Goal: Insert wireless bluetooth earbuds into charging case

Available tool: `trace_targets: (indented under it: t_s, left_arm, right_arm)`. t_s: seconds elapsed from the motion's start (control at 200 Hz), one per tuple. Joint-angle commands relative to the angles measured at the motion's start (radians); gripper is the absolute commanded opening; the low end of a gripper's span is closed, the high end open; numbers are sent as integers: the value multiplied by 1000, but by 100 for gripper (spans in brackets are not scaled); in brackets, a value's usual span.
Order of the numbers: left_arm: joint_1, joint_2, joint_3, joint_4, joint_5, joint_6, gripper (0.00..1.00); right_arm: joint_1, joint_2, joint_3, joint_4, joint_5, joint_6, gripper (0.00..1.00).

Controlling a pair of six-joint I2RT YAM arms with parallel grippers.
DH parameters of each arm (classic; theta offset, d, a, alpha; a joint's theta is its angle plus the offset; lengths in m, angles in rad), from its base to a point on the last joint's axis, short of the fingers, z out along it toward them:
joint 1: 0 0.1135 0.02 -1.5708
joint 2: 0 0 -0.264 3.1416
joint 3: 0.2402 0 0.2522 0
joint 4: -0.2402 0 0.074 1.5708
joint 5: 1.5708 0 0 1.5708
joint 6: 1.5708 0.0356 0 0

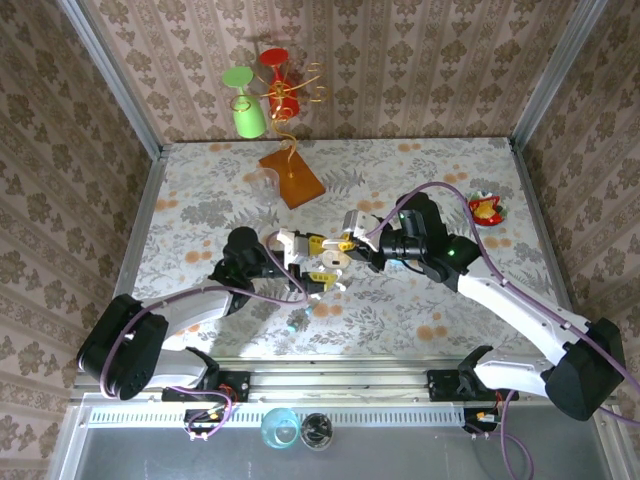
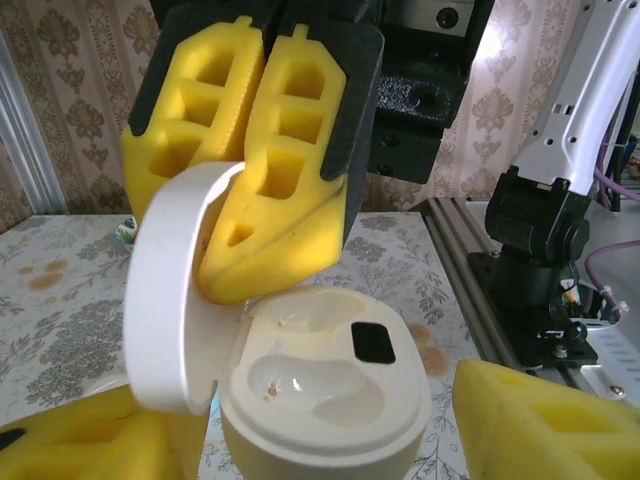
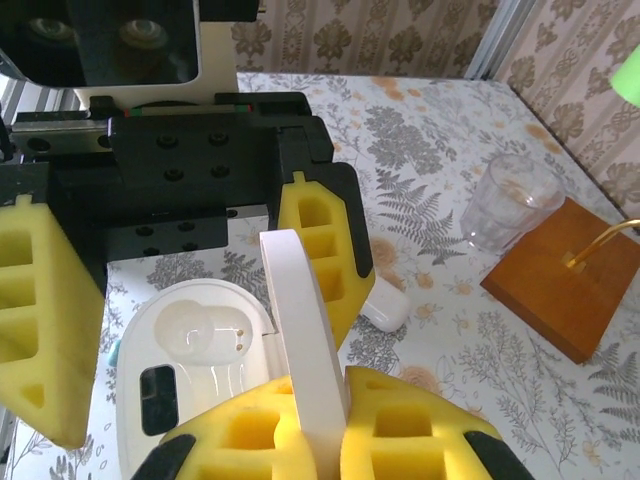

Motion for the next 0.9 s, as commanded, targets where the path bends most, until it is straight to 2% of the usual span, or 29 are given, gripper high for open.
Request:
trace_targets:
  t_s: [0.0, 0.18, 0.49, 0.895]
  left_arm:
    - [7, 21, -6, 56, -19, -27, 70]
    - [7, 43, -5, 105, -33, -56, 69]
    - [7, 52, 12, 116, 0, -73, 56]
    - [7, 59, 15, 130, 6, -91, 53]
  right_arm:
    - [3, -27, -24, 63, 26, 18, 0]
    - [3, -22, -26, 86, 20, 36, 0]
    - [9, -16, -22, 93, 27, 48, 0]
    - [16, -1, -19, 91, 40, 44, 0]
